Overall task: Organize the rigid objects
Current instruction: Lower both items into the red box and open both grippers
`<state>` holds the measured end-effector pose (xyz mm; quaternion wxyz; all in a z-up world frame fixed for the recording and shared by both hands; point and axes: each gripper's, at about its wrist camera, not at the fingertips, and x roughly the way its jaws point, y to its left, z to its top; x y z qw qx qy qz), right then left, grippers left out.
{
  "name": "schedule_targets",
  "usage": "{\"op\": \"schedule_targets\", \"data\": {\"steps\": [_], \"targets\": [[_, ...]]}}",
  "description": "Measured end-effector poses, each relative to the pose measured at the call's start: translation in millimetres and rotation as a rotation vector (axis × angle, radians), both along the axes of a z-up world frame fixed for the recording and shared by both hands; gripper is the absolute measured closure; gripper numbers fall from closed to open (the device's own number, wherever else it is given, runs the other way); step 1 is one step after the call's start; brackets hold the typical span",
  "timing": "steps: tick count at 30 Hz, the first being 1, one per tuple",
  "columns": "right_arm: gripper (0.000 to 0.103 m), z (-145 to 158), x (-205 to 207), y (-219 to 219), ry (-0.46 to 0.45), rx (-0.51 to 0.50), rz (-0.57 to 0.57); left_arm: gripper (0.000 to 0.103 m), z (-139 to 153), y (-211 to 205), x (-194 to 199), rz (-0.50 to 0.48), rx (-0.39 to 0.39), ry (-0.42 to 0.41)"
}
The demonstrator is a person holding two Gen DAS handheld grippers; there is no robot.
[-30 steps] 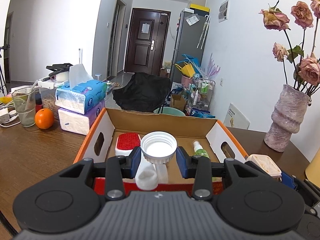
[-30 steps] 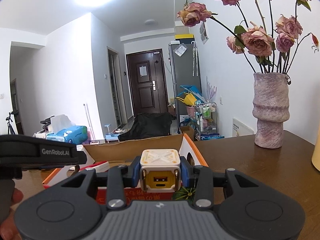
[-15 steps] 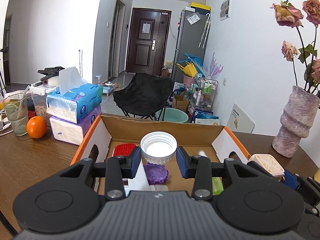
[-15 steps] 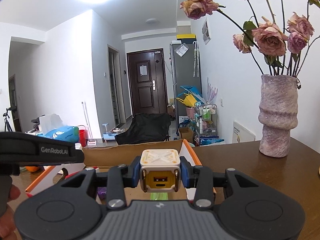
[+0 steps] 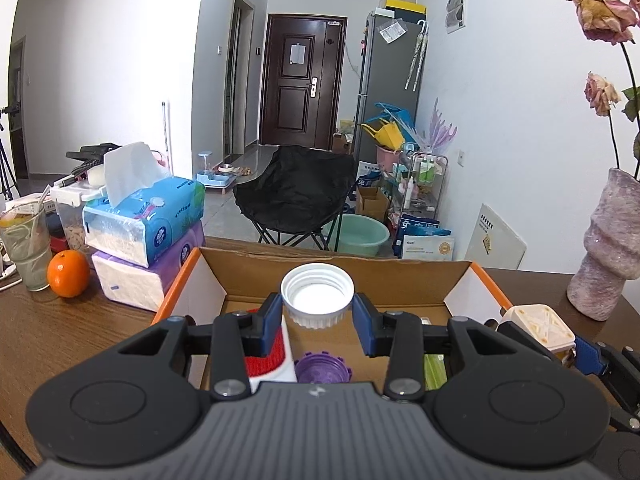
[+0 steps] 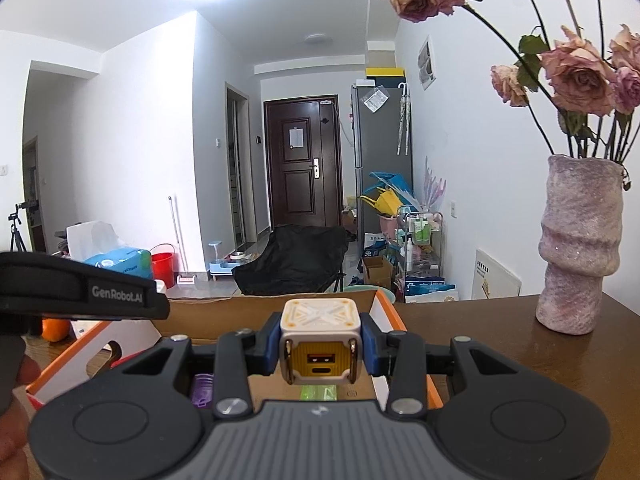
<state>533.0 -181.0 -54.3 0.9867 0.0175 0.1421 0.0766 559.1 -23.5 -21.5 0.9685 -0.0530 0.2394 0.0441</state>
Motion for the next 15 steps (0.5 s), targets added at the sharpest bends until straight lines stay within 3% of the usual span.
{"op": "schedule_targets", "data": {"steps": [13, 14, 15], "targets": [[0.065, -5, 16, 6, 0.016, -0.023, 0.022, 0.063, 0, 6, 18, 0.013, 0.019, 0.022], [0.065, -5, 18, 6, 0.023, -0.025, 0.025, 0.061, 0, 6, 18, 0.011, 0.02, 0.027], [0.065, -6, 19, 6, 0.033, -0.026, 0.027, 0.051, 0, 6, 18, 0.011, 0.021, 0.029]]}}
